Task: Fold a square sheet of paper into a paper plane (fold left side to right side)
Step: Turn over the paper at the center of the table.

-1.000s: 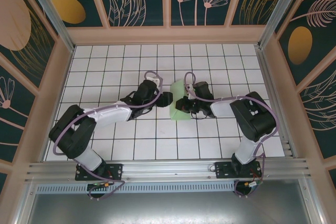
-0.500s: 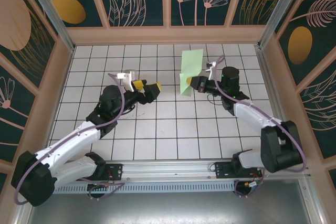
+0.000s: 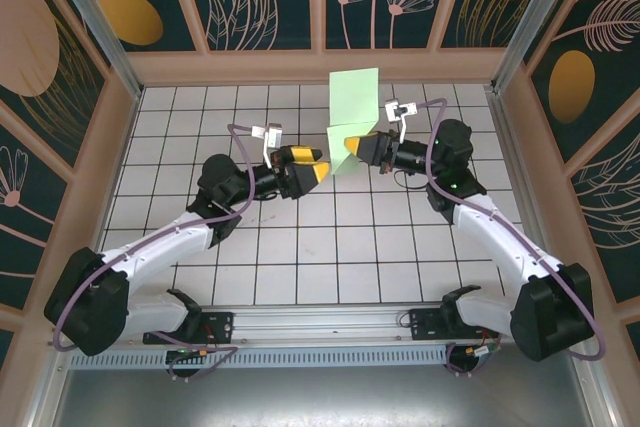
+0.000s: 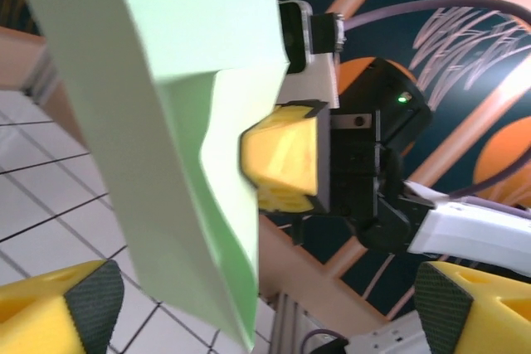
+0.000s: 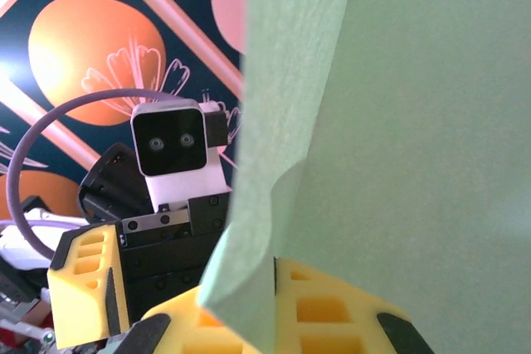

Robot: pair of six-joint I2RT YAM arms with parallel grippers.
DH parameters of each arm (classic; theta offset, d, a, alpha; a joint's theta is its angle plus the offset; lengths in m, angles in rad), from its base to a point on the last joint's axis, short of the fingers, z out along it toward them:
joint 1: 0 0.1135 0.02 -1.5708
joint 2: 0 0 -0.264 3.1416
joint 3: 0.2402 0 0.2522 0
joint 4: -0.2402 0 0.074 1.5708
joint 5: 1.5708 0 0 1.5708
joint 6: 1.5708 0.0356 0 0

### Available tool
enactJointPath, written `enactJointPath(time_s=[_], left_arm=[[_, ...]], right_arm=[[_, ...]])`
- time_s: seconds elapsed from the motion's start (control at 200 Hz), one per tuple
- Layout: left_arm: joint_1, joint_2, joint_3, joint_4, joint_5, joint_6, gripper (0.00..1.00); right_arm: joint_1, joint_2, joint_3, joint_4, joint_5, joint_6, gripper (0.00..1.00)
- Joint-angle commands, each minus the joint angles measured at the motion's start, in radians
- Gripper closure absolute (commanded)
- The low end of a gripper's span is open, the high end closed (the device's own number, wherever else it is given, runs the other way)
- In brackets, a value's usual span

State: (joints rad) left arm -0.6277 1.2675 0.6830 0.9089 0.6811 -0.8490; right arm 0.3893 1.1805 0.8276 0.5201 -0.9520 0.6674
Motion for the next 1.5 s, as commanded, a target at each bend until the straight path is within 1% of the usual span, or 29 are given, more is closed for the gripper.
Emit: enactJointPath(time_s=[0.0,0.08,0.215,0.31,0.495,0.666,0.786,0.846,0.971,1.141,1.241,1.336,1.451,1.491], left_arm=[[-0.010,0.007,0.027,0.167,0.076,-0.034,0.11],[-0.012,0.009,0.026,0.184,0.075,-0.037,0.14],[-0.014,0.024,0.042,0.169,0.076,-0.038,0.18],[-0.014,0.040,0.050,0.162,0.073,-0.043,0.18],[-0.014,0.050,0.052,0.180,0.063,-0.053,0.18],[-0.014,0.053,0.044,0.249,0.066,-0.092,0.26],[-0.015,0.046,0.039,0.264,0.067,-0.101,0.31],[-0.016,0.046,0.040,0.265,0.065,-0.102,0.35],[-0.016,0.046,0.039,0.267,0.059,-0.105,0.46],[-0.016,0.053,0.040,0.251,0.052,-0.101,0.58],[-0.015,0.057,0.037,0.242,0.046,-0.097,0.70],[-0.016,0.062,0.035,0.236,0.041,-0.096,0.75],[-0.016,0.061,0.036,0.202,0.026,-0.084,0.85],[-0.016,0.059,0.039,0.175,0.015,-0.072,0.86]], right_arm=[[0.028,-0.022,0.030,0.047,-0.031,0.027,0.93],[0.049,-0.029,0.022,0.058,-0.034,0.038,0.93],[0.072,-0.050,0.000,0.101,-0.038,0.071,0.93],[0.081,-0.065,-0.015,0.118,-0.034,0.082,0.93],[0.087,-0.083,-0.017,0.093,-0.039,0.074,0.93],[0.097,-0.076,-0.031,0.080,-0.038,0.070,0.93],[0.099,-0.074,-0.042,0.072,-0.034,0.064,0.93],[0.101,-0.072,-0.044,0.070,-0.037,0.064,0.93],[0.104,-0.067,-0.048,0.064,-0.042,0.062,0.93],[0.106,-0.065,-0.054,0.062,-0.044,0.058,0.90],[0.105,-0.066,-0.054,0.059,-0.042,0.059,0.89],[0.105,-0.067,-0.054,0.048,-0.038,0.050,0.88],[0.105,-0.071,-0.052,0.014,-0.026,0.028,0.83],[0.105,-0.075,-0.049,-0.014,-0.015,0.011,0.80]])
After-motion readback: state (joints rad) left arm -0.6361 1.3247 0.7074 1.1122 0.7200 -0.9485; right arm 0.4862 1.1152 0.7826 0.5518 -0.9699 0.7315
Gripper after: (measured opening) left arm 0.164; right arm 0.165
